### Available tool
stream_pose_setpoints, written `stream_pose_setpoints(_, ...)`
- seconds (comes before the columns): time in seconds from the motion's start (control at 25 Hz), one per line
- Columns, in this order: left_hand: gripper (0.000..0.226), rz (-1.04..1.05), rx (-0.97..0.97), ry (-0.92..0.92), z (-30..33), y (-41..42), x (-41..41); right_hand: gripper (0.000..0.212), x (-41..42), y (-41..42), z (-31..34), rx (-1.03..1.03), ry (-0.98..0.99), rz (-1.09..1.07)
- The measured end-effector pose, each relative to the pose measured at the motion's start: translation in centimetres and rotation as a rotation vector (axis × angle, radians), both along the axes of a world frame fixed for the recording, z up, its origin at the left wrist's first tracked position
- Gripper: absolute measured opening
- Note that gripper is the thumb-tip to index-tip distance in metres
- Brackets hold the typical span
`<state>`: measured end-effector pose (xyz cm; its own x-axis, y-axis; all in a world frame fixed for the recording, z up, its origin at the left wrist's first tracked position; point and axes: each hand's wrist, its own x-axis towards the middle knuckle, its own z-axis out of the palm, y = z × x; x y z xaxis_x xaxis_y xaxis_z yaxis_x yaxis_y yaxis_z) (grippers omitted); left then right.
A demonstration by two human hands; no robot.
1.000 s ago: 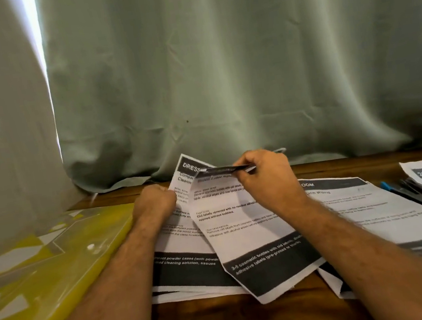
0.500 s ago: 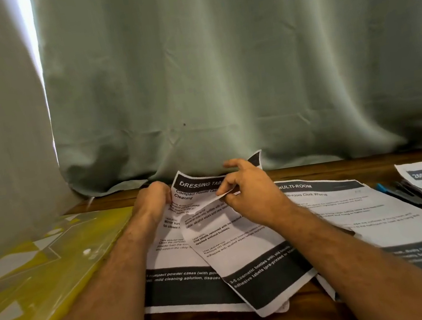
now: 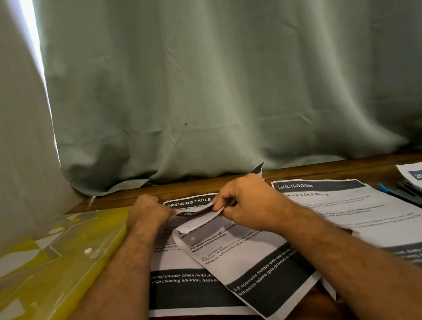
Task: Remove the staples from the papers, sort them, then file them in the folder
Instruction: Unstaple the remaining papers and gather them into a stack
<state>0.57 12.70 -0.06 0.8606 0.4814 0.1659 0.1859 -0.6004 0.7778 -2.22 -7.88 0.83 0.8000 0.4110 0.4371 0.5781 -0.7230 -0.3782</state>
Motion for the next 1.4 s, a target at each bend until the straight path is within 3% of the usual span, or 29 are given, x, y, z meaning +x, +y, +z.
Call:
stream_pose_setpoints(0.08, 0.052, -0.010, 0.021, 0.022, 0.1, 0.1, 0.0, 0.012, 0.1, -0.1, -0.2, 0.011, -0.011, 0.031)
stream_pose_setpoints(0.2, 0.028, -0.017, 0.053, 0.034, 0.0, 0.1, 0.1, 0.010, 0.2, -0.2, -0.2, 0.009, -0.021, 0.042)
stream_pose_setpoints(0.4, 0.024, -0.030, 0.020, 0.027, -0.2, 0.5, 0.6, 0.010, 0.4, -0.2, -0.4, -0.007, 0.000, 0.040)
stream_pose_setpoints(0.56, 0.012, -0.075, -0.142, -0.066, -0.4, 0.8, 1.4, 0.011, 0.5, -0.1, -0.4, 0.000, 0.021, 0.037)
stream_pose_setpoints(0.68, 0.008, -0.129, -0.401, -0.151, -0.3, 0.8, 1.0, 0.013, 0.2, -0.1, -0.3, 0.009, 0.015, 0.018)
stream_pose_setpoints(0.8, 0.023, -0.209, -0.650, -0.210, 0.2, 0.5, 0.2, 0.014, 0.0, -0.1, -0.2, 0.059, 0.004, -0.003)
stream_pose_setpoints(0.88, 0.028, -0.238, -0.701, -0.262, 0.3, 0.6, 0.5, 0.012, -0.1, -0.1, -0.2, 0.083, 0.000, -0.007)
stream_pose_setpoints(1.08, 0.011, -0.123, -0.472, -0.616, 1.2, 0.0, 0.4, 0.012, 0.1, -0.2, -0.2, 0.090, 0.022, -0.015)
stream_pose_setpoints(1.2, 0.012, -0.021, -0.365, -0.854, 1.9, 0.0, -0.3, 0.012, 0.4, -0.2, -0.2, 0.089, 0.027, -0.028)
stream_pose_setpoints(1.4, 0.011, 0.016, -0.366, -1.061, 2.1, 0.2, -0.3, 0.013, 0.7, -0.2, -0.4, 0.085, 0.025, -0.048)
